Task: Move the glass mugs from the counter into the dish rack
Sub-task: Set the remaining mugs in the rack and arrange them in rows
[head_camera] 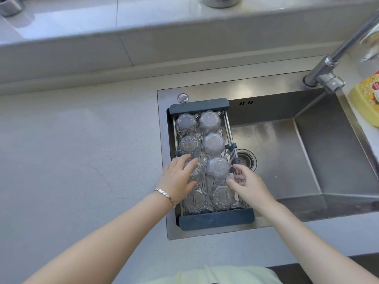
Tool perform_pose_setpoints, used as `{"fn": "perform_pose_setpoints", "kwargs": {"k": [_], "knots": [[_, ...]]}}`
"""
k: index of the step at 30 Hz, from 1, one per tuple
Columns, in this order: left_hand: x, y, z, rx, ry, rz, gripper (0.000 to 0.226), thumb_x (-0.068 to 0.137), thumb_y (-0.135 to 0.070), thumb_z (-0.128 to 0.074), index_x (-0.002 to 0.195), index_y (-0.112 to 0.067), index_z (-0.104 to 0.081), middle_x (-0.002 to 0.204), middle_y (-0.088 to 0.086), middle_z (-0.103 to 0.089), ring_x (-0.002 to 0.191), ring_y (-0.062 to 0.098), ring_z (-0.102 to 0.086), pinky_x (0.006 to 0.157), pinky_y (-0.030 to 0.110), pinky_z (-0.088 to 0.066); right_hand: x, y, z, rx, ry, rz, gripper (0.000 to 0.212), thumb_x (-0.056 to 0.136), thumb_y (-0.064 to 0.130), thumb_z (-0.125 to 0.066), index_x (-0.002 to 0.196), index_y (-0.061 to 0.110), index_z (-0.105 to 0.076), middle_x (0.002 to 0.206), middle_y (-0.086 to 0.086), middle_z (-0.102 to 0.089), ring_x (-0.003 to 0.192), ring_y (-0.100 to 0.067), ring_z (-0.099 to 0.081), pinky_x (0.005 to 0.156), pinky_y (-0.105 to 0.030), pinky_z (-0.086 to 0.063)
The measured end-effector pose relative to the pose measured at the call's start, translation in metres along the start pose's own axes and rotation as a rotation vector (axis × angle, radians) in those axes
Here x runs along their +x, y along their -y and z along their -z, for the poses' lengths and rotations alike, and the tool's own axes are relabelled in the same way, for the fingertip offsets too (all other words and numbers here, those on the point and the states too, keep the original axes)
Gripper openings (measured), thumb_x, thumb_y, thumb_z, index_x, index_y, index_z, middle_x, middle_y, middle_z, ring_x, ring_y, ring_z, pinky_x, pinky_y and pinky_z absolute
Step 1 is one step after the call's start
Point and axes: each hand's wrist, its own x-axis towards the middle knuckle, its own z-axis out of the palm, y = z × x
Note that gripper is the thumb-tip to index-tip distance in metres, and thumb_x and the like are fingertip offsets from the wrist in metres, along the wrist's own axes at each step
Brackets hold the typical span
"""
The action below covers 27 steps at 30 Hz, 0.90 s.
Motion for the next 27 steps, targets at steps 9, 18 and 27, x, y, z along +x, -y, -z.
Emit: {"fn": "perform_pose_setpoints", "kwargs": {"k": [9,18,27], "knots": [[-0.025,-0.018,-0.021,0.211,0.339,-0.279,0.066,0.084,-0.004,-0.05,0.144,-0.023,-0.028,0.156,0.002,-0.023,0.143,0.021,-0.022,0.111,0.039,-0.028,-0.02,0.001,-0.044,-0.531,0.017,-0.145,0.086,0.072,0.064,-0.06,0.138,0.018,-0.028,0.135,-0.007,-0.046,0.123,-0.026,-0.049,0.093,-0.036,-0.045],[-0.01,-0.014,-0.009,0.42,0.438,-0.36,0.069,0.079,-0.006,-0.065,0.138,-0.021,-0.034,0.139,0.008,-0.043,0.118,0.029,-0.05,0.091,0.041,-0.049,-0.04,0.023,-0.007,-0.465,-0.094,-0.084,0.077,0.064,0.064,-0.063,0.129,0.027,-0.042,0.129,0.002,-0.057,0.12,-0.021,-0.053,0.093,-0.034,-0.045],[-0.032,-0.026,0.001,0.099,0.208,0.152,0.056,0.077,-0.048,-0.062,0.121,-0.018,-0.044,0.112,0.006,-0.056,0.1,0.025,-0.058,0.078,0.034,-0.051,-0.061,0.018,0.049,-0.432,-0.125,0.202,0.076,0.06,0.039,-0.077,0.125,0.028,-0.038,0.12,0.007,-0.057,0.107,-0.02,-0.058,0.076,-0.025,-0.037]]}}
